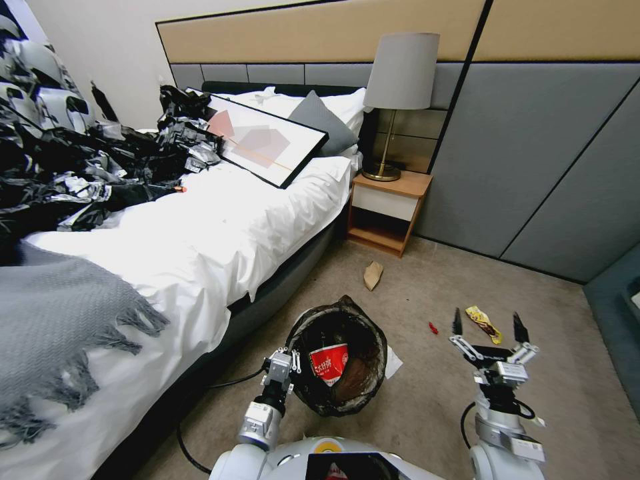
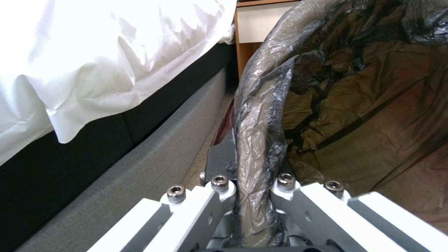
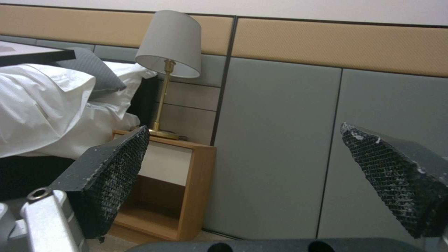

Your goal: Pick up the trash bin, then pick up the garbage from the floor and place it into the trash bin.

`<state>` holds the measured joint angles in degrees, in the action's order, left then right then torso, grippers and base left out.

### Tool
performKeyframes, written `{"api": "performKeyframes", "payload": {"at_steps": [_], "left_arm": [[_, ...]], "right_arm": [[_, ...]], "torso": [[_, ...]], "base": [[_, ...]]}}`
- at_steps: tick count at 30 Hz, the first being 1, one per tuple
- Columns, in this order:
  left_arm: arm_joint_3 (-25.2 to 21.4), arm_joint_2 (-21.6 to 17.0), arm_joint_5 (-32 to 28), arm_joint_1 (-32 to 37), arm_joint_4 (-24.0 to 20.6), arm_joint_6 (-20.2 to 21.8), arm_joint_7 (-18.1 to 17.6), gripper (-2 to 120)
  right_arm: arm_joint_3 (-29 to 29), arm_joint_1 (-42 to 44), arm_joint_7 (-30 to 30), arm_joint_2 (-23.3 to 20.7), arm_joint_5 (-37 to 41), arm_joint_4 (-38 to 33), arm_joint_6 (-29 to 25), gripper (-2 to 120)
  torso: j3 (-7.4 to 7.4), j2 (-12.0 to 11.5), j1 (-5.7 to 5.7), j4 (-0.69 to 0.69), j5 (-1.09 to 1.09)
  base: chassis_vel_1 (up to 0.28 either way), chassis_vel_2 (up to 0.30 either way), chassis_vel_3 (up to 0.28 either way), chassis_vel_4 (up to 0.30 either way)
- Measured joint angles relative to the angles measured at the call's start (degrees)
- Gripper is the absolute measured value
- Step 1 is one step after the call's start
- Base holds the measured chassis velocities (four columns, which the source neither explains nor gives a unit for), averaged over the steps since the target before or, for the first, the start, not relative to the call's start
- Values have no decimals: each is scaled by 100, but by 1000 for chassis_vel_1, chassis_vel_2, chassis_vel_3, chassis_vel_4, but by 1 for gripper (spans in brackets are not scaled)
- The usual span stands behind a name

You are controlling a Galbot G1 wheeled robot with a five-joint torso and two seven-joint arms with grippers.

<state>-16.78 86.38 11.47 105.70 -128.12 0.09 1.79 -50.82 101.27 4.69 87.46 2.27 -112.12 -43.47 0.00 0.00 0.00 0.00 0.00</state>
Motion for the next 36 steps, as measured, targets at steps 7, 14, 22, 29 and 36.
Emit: {"api": "performKeyframes", "payload": {"at_steps": [7, 14, 22, 29, 36], "left_arm": [[-15, 2, -2, 11, 0, -8, 0, 1], [-55, 2, 115, 18, -1, -97, 78, 1], [-39, -3, 126, 43, -15, -120, 66, 1], [-7, -5, 114, 34, -15, -120, 64, 1], [-6, -4, 107, 28, -13, -120, 64, 1]], "right_arm": [[-52, -82, -19, 44, 58, 62, -4, 100], [-58, -91, -62, 29, 68, 8, 9, 100], [-52, -87, -152, 10, 243, -82, 15, 100], [-82, -118, -213, 2, 317, -98, -11, 100], [-83, -160, -215, 17, 281, -3, -79, 100]], "torso": [[0, 0, 0, 0, 0], [0, 0, 0, 0, 0], [0, 0, 0, 1, 0], [0, 0, 0, 1, 0], [0, 0, 0, 0, 1]], "base": [[0, 0, 0, 0], [0, 0, 0, 0], [0, 0, 0, 0], [-36, -29, -30, -30], [-90, -83, -79, -83]]}}
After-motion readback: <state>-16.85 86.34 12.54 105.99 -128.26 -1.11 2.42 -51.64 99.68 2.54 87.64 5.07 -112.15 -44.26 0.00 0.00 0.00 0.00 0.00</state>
